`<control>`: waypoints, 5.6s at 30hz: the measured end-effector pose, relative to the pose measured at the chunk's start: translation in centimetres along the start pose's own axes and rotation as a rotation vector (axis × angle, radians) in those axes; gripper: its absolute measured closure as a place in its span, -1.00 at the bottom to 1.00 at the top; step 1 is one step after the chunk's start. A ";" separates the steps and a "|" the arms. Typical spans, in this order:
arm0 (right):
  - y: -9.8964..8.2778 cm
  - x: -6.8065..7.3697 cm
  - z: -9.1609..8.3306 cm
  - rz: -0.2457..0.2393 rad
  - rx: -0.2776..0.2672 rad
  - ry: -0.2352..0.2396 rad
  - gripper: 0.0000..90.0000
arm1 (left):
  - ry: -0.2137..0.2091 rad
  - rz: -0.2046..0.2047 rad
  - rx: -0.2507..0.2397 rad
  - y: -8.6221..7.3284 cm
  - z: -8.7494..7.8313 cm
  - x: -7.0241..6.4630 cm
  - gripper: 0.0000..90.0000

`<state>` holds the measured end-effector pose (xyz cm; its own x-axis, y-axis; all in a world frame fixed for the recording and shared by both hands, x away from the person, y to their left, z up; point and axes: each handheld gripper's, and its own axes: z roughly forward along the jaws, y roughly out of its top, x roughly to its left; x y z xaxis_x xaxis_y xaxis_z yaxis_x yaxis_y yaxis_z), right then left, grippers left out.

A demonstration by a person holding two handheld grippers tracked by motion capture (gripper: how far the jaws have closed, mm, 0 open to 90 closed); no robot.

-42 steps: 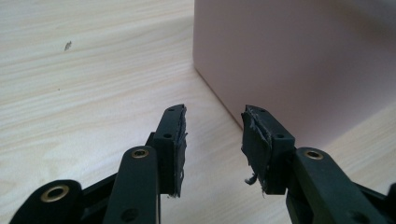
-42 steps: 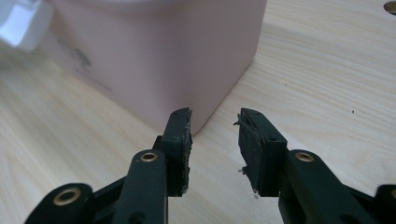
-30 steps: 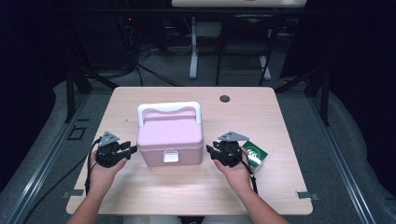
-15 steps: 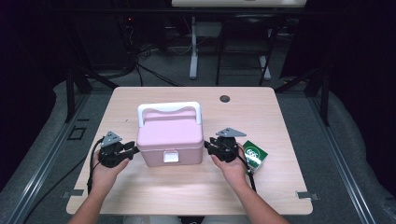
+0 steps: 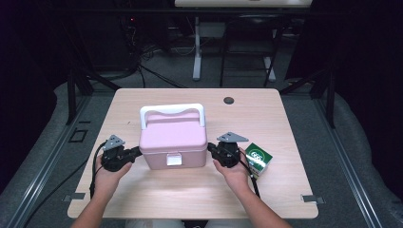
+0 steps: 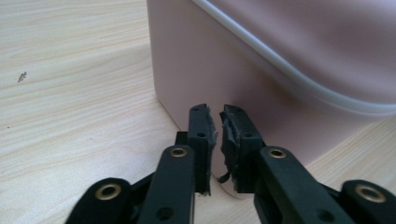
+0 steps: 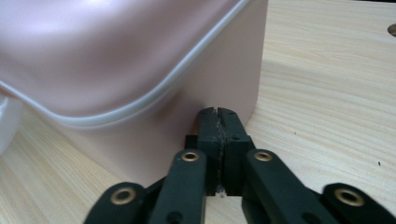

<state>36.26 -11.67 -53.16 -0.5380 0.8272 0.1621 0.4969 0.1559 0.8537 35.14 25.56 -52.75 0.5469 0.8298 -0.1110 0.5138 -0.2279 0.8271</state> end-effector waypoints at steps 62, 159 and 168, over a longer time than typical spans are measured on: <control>-5.0 0.9 -9.5 -0.040 0.044 -0.029 0.97 | -0.138 0.065 0.050 -1.8 -1.9 -6.8 0.89; 4.4 0.2 -9.6 -0.062 -0.070 0.087 0.63 | -0.164 0.094 -0.013 8.8 -3.3 -7.1 0.62; 5.9 -0.1 -9.7 -0.047 -0.091 0.099 0.64 | -0.164 0.085 -0.023 9.9 -3.5 -6.8 0.61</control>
<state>32.61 -16.05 -43.34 -0.6260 0.7620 0.1654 0.4085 0.1398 0.9020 34.24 19.47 -41.87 0.6892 0.7133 -0.1276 0.4473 -0.2804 0.8493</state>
